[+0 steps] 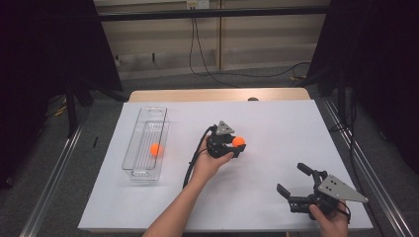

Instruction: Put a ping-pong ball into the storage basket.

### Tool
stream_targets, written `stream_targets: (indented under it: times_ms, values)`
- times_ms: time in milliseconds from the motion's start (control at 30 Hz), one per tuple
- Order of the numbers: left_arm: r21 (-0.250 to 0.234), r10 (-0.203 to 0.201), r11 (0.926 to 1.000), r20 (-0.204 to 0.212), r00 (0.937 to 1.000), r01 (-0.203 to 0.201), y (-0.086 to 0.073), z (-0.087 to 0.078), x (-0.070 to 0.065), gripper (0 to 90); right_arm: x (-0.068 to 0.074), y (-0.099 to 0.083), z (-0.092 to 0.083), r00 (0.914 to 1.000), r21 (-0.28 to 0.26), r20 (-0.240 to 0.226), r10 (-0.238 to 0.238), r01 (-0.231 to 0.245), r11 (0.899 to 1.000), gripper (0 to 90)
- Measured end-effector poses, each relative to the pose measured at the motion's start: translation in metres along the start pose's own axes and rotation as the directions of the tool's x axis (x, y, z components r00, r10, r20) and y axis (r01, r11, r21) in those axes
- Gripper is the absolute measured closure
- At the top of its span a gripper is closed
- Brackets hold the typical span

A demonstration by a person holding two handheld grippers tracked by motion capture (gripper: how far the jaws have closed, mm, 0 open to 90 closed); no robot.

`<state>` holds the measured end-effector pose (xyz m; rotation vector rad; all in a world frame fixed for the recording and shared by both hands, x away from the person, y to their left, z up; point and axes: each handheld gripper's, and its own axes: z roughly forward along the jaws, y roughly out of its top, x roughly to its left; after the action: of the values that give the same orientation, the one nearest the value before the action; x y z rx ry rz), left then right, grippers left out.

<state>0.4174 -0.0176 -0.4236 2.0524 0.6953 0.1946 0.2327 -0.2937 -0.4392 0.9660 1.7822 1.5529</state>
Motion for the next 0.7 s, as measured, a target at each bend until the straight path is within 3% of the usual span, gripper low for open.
stream_targets:
  times_ms: [700]
  values:
    - [0.010,-0.003,0.9999,-0.008,1.0000,0.003,-0.008,-0.011,0.006,50.9,0.001,0.000,0.000,1.0000,-0.001,-0.001,-0.002,0.002,1.000,2.3]
